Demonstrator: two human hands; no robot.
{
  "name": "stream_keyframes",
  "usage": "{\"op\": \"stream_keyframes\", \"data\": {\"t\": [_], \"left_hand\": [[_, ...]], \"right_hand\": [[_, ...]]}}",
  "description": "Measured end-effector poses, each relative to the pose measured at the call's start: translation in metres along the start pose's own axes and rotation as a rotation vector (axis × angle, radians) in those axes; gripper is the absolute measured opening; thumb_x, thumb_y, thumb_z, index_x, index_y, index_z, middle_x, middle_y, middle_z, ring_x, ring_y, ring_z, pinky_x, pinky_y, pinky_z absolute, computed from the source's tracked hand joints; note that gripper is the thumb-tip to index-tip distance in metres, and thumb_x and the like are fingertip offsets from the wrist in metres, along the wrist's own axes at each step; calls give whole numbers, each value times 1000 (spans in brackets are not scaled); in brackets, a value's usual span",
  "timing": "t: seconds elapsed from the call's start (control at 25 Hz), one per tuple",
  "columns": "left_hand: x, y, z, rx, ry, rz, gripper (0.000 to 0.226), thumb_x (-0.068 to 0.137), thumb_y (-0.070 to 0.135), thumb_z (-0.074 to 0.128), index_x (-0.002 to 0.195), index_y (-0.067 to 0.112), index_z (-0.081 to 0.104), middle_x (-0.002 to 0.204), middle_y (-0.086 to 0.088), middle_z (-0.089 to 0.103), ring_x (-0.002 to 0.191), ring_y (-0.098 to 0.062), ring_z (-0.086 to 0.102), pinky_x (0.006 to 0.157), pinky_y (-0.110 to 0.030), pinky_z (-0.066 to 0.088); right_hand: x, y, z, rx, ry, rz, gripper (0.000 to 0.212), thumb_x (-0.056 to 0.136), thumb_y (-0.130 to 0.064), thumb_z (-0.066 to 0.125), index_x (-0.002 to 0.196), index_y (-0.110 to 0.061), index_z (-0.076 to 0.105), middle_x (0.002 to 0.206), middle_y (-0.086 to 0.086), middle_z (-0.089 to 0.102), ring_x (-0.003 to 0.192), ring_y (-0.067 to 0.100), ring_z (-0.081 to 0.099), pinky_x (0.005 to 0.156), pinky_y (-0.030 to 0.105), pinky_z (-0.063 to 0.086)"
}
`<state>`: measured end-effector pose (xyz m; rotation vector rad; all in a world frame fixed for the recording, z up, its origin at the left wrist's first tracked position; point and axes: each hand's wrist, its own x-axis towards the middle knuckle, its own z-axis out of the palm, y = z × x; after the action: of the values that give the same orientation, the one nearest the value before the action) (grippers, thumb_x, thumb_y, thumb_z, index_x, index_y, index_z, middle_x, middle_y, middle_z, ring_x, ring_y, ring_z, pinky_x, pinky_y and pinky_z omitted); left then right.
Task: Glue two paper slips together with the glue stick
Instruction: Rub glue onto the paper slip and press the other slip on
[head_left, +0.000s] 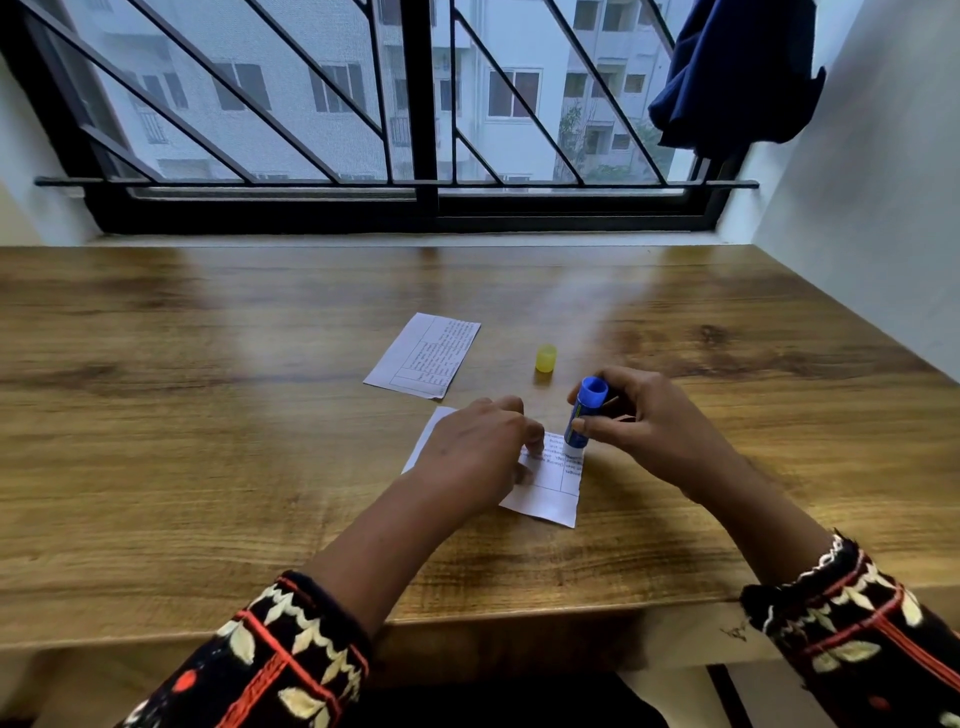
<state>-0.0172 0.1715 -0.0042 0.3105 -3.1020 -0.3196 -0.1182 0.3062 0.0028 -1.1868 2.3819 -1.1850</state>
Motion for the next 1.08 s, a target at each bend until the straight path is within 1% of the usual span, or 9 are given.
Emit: {"op": "stream_keyframes", "data": {"t": [0.28,0.48,0.52,0.6,0.68,0.72,0.88,0.96,1.08], "left_hand": [[0,0,1,-3,19,1,33,84,22,62,116,28,57,122,3,53,110,-17,48,74,-26,36],[0,0,1,-6,23,2,33,84,22,62,116,27,58,121,2,53,110,-18,48,72,-26,34],[0,0,1,-6,26,3,32,84,21,62,115,27,58,121,2,53,110,-18,48,72,-27,34],[0,0,1,-11,36,5,31,84,21,62,114,27,59,120,3,53,109,-18,48,71,-27,34],[0,-2,2,-18,43,7,29,84,23,63,112,28,59,119,4,53,109,-18,48,70,-27,33],[0,-3,2,-20,47,7,29,84,24,63,112,28,59,119,4,54,109,-18,48,70,-27,32],[-1,-9,4,-8,77,-2,26,85,27,60,111,28,60,117,5,54,109,-17,48,68,-26,31],[0,-9,5,-3,88,-4,26,86,27,59,111,28,59,117,6,54,109,-17,48,69,-26,32],[1,-9,5,4,96,-2,26,86,27,58,113,29,59,118,6,53,110,-17,47,69,-26,33]], "right_hand": [[-18,-5,5,-20,-57,-30,18,77,-13,68,93,-19,61,90,-2,67,85,6,64,73,17,51],[-37,-11,8,-4,-85,-61,20,77,-16,69,90,-26,59,90,-7,66,86,2,64,75,15,53],[-40,-11,9,3,-97,-62,18,76,-16,69,90,-24,60,89,-6,66,86,2,65,76,16,53],[-44,-11,9,59,-119,-46,16,76,-14,69,90,-18,62,88,-1,69,84,6,67,78,23,55],[-47,-11,6,212,-107,-12,18,73,-8,70,89,-14,63,84,3,69,78,11,68,76,31,55],[-47,-11,4,320,-76,4,18,71,-6,72,85,-13,64,79,4,68,74,14,67,74,32,55],[-48,-3,-9,685,149,68,19,58,-21,69,73,-14,62,63,1,66,60,12,64,55,21,54],[-47,6,-14,828,224,143,18,57,-20,67,72,-15,59,60,1,69,56,10,64,50,18,52],[-48,17,-17,1012,251,278,16,58,-10,62,72,-14,56,64,5,73,51,7,61,47,16,50]]}}
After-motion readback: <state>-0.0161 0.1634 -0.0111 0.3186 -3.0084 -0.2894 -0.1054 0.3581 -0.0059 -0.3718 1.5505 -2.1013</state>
